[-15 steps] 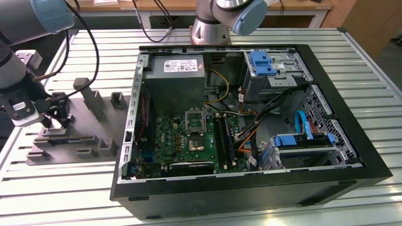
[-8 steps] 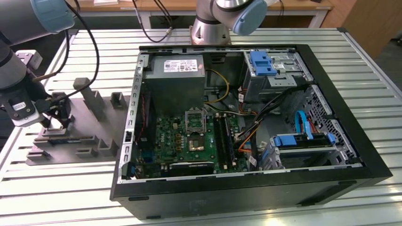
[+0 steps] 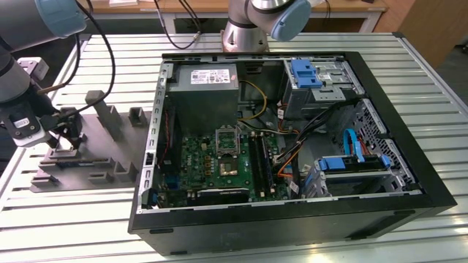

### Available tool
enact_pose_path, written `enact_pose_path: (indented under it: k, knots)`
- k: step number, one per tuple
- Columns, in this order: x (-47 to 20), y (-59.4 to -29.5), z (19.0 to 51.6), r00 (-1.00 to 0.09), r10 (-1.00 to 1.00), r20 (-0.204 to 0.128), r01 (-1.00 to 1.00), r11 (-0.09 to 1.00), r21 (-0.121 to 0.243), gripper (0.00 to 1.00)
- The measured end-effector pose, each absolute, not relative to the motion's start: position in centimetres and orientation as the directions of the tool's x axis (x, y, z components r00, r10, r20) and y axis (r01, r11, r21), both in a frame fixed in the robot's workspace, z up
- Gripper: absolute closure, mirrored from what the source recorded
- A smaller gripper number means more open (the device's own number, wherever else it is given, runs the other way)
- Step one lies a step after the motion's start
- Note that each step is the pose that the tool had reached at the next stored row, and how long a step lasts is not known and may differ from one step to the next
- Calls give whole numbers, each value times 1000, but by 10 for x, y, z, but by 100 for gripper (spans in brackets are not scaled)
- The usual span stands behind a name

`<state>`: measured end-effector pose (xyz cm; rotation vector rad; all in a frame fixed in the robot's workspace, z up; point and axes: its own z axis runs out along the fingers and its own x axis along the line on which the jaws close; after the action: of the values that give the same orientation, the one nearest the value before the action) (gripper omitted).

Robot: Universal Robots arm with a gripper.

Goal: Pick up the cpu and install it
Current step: 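Pick up the cpu and move it towards the insertion slot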

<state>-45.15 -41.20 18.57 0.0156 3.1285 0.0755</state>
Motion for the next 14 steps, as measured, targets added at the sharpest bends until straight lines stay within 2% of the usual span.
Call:
enact_pose_path:
  k: [14]
  knots:
    - [-457, -412, 184, -1000, 10, -19, 9, 999, 48, 45]
